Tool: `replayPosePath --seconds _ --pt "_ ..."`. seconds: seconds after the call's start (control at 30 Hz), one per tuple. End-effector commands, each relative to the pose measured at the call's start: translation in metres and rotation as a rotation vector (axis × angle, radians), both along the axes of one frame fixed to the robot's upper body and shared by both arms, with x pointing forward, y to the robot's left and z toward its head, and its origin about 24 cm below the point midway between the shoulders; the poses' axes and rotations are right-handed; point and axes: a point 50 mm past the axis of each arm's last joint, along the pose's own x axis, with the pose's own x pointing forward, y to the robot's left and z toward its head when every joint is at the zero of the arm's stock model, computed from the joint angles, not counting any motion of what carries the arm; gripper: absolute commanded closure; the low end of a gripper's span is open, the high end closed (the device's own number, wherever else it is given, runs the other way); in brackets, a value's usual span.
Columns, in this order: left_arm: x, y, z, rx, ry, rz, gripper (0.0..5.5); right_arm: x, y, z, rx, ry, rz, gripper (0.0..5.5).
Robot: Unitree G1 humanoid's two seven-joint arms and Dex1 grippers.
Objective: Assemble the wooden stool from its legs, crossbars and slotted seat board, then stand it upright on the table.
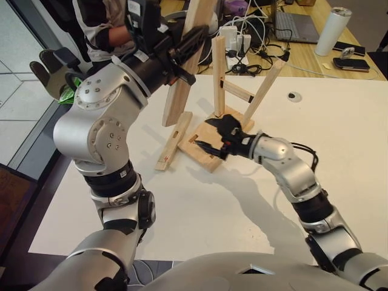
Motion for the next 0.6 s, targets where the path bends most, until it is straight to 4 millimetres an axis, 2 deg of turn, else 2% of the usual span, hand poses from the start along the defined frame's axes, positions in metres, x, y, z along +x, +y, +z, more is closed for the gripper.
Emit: replayPosePath --seconds 0.03,0.1,0.23,0.33,0.6 --pt "-0.003 0.001 0.014 -0.101 -0.079 -0.018 4.47 0.01 0.013 -0.026 -0.227 0.003 0.099 2.11" --pt "-0.004 0.002 0.016 -0.122 -0.092 -0.021 4.47 0.011 0.004 -0.036 -0.374 -0.033 0.189 2.11" --pt "-0.005 0.008 0.018 -0.148 -0.108 -0.009 4.47 0.01 -0.03 -0.042 -0.588 -0.079 0.31 2.11" --pt "-0.006 0.01 0.016 -0.147 -0.109 0.003 4.47 0.006 -0.059 -0.038 -0.656 -0.046 0.347 2.11" --pt "-0.007 0.011 0.015 -0.145 -0.115 0.004 4.47 -0.006 -0.118 -0.022 -0.78 0.038 0.419 2.11"
